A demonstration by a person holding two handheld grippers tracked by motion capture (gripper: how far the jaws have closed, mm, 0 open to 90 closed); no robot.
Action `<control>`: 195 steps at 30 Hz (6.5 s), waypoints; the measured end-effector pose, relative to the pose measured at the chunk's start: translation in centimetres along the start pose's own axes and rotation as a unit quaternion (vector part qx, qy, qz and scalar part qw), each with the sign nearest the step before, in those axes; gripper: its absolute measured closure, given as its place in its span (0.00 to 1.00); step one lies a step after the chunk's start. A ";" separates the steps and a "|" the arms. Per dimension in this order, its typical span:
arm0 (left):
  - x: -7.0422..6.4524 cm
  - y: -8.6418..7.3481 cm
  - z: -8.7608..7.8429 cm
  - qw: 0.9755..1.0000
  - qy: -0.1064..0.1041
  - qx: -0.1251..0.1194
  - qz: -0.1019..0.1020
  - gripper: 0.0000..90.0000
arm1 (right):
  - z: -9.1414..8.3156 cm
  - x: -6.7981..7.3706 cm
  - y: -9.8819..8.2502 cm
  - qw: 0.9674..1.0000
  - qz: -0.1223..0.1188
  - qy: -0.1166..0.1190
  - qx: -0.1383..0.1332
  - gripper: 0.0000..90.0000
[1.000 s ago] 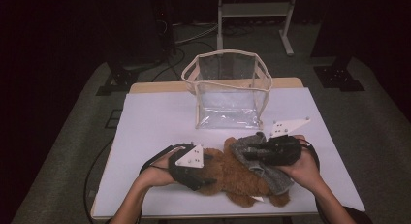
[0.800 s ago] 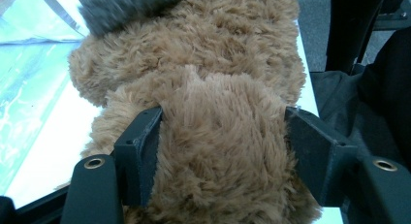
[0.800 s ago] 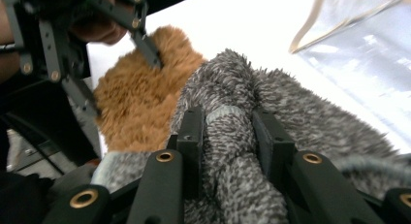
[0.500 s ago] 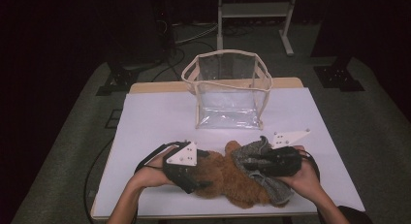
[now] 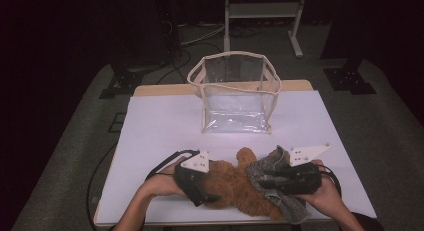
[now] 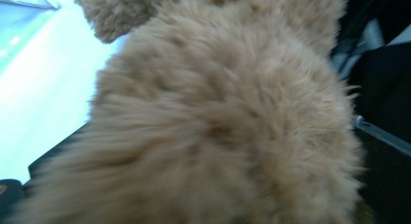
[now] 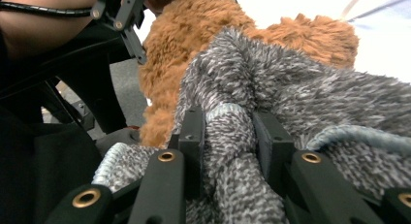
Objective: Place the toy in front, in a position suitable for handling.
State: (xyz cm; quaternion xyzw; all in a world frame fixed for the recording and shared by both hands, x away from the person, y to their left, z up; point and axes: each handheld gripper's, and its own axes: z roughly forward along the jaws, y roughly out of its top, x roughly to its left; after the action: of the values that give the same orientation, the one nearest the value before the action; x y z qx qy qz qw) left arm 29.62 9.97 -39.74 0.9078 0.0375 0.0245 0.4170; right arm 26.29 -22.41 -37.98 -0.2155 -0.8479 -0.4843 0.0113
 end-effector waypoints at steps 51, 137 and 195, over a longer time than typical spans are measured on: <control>1.7 -1.9 -2.3 0.995 0.095 -0.023 0.024 0.43 | 0.8 -3.7 4.3 0.999 -0.034 -0.012 0.008 0.76; 2.2 0.4 0.1 0.996 0.072 -0.057 0.021 0.43 | 5.3 -2.6 8.2 0.998 -0.055 -0.005 0.009 0.76; 1.5 0.7 0.2 0.995 0.083 -0.037 0.046 0.42 | -0.2 -4.2 6.8 0.997 -0.017 -0.074 0.018 0.75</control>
State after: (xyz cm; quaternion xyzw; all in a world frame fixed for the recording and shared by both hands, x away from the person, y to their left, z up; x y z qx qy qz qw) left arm 31.19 9.53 -39.34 0.8874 0.0290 0.1201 0.4442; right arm 32.63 -21.09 -33.24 -0.2356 -0.8585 -0.4521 -0.0559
